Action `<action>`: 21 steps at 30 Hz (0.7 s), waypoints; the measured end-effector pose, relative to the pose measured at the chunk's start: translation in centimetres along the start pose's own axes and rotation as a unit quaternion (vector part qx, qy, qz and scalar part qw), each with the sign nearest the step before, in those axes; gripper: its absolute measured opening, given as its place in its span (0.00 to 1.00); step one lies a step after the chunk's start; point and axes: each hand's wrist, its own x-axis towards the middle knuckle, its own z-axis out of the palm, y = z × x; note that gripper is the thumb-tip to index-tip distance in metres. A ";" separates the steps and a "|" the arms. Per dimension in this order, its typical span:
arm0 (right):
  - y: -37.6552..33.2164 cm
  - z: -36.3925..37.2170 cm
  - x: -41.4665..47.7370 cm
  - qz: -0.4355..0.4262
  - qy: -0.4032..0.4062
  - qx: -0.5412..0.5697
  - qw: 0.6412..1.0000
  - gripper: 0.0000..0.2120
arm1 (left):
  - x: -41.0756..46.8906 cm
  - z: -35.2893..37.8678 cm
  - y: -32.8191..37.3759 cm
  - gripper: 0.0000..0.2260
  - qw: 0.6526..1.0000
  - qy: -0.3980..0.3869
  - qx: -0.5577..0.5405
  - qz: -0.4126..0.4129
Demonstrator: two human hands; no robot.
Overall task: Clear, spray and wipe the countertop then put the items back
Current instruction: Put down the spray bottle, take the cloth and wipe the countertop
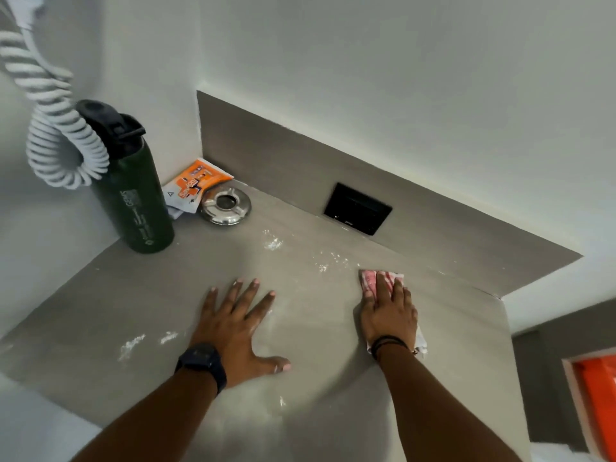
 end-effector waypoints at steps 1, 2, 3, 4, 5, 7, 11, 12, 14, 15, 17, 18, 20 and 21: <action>-0.6 0.0 1.1 -0.001 0.000 -0.001 1.000 0.26 | -0.1 0.0 0.1 0.51 1.000 0.000 -0.004 0.001; -1.3 0.1 2.3 -0.005 0.002 -0.002 1.000 0.26 | 0.0 0.0 0.1 0.52 1.000 -0.001 -0.009 -0.001; -2.0 0.2 3.4 -0.009 0.004 -0.003 1.000 0.26 | 0.0 -0.1 0.1 0.52 1.000 -0.002 -0.012 -0.002; -2.8 0.4 4.5 -0.015 0.004 -0.003 1.000 0.26 | 0.1 -0.2 0.1 0.52 1.000 -0.003 -0.015 -0.002; -3.6 0.5 5.4 -0.023 0.003 -0.004 1.000 0.26 | 0.1 -0.3 0.1 0.52 1.000 -0.003 -0.015 0.000; -5.4 0.9 6.7 -0.038 0.002 -0.003 0.999 0.26 | 0.1 -0.4 0.1 0.53 1.000 0.003 -0.021 0.002; -7.5 1.7 7.9 -0.037 0.015 -0.007 0.999 0.26 | 0.1 -0.7 0.2 0.55 0.999 0.013 -0.044 0.015; -7.6 1.8 7.9 -0.039 0.012 -0.013 0.999 0.26 | 0.1 -0.7 0.2 0.55 0.999 0.011 -0.045 0.019; -7.6 1.8 7.8 -0.058 0.000 -0.022 0.998 0.27 | 0.1 -0.7 0.3 0.55 0.999 0.006 -0.045 0.022; -8.0 1.8 7.8 -0.075 -0.008 -0.022 0.997 0.27 | 0.1 -0.8 0.3 0.55 0.999 0.005 -0.045 0.021; -9.6 1.9 7.7 -0.122 -0.021 -0.019 0.992 0.27 | 0.2 -0.9 0.3 0.55 0.999 0.004 -0.043 0.019; -10.7 2.2 7.5 -0.150 -0.022 -0.017 0.988 0.27 | 0.2 -0.9 0.4 0.55 0.999 0.006 -0.042 0.017; -12.7 2.8 6.9 -0.195 -0.023 -0.015 0.980 0.27 | 0.1 -1.0 0.3 0.55 0.999 0.008 -0.042 0.012; -13.4 3.1 6.4 -0.212 -0.027 -0.016 0.977 0.27 | 0.1 -1.0 0.3 0.55 0.999 0.007 -0.040 0.010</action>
